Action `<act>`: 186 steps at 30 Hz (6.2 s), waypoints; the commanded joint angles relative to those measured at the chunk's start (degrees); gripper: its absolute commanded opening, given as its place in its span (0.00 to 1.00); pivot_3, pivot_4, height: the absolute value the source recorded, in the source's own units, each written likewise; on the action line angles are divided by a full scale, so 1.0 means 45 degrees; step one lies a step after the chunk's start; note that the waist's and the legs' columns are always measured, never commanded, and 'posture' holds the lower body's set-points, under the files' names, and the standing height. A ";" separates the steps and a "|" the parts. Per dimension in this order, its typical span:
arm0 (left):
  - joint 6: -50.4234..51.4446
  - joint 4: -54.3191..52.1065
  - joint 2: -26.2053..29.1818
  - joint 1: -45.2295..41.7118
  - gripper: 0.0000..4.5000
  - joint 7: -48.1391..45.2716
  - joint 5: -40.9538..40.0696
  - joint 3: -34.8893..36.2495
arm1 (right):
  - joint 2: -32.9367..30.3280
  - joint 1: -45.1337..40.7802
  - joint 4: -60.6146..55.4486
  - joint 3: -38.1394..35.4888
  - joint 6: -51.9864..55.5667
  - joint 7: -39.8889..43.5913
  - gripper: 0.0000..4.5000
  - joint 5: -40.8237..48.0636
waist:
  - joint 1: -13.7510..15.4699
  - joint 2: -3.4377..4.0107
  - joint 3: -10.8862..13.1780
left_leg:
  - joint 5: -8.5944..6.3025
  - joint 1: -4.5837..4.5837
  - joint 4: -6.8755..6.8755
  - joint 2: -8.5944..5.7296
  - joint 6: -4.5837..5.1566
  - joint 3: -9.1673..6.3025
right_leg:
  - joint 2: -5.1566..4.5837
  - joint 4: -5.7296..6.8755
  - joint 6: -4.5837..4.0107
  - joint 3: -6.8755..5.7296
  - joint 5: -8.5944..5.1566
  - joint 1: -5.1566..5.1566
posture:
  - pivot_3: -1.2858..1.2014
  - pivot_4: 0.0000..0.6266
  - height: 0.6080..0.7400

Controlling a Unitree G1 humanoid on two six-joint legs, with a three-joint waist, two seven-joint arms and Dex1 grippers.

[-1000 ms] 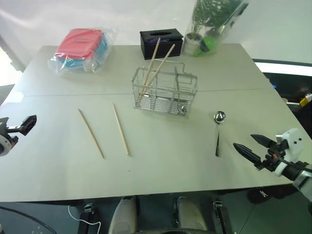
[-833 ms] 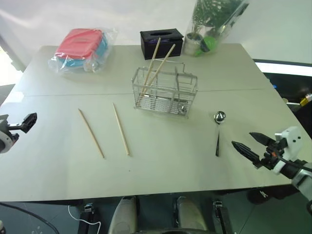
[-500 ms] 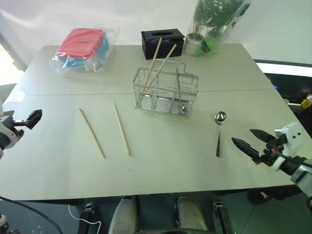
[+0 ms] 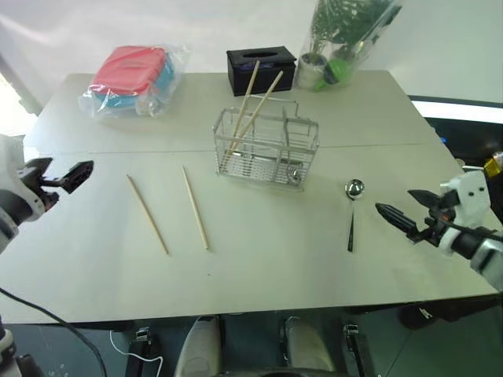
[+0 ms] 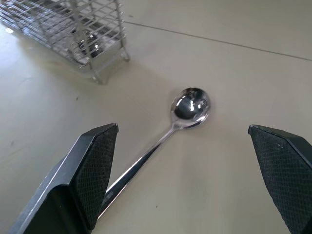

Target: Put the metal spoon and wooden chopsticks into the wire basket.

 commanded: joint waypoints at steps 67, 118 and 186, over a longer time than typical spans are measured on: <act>-0.1874 -0.0707 0.1674 -0.5379 1.00 -0.6748 -0.1665 -0.6489 | 0.3727 -1.0493 0.2349 0.2491 -0.0278 -0.5949 0.01 -0.2249 | -0.0156 0.0057 0.0042 | 0.0011 -0.0019 -0.0033 0.0202 0.0023 -0.0005 | 0.0246 0.0204 0.0026 0.0029 -0.0005 -0.0151 | 0.52 0.24 0.77; -0.1425 0.1549 0.0662 -0.6272 1.00 -0.4199 -0.0992 -0.4966 | 0.5687 -1.2245 0.3321 0.1627 -0.0549 -0.2488 0.99 0.4220 | -0.0112 0.0077 0.0054 | 0.0012 -0.0003 -0.0051 0.0218 0.0022 -0.0019 | 0.0269 0.0258 0.0065 0.0036 0.0026 -0.0156 | 0.52 0.24 0.77; -0.5278 0.8188 -0.4891 -1.3991 0.00 0.1476 0.3010 -0.2624 | -0.2510 -0.4127 -0.1435 0.0952 0.0446 0.2092 0.99 0.9037 | 0.0274 -0.0119 0.0069 | 0.0034 -0.0018 -0.0016 0.0180 -0.0076 -0.0001 | 0.0221 0.0148 0.0066 0.0019 0.0027 -0.0080 | 0.52 0.24 0.77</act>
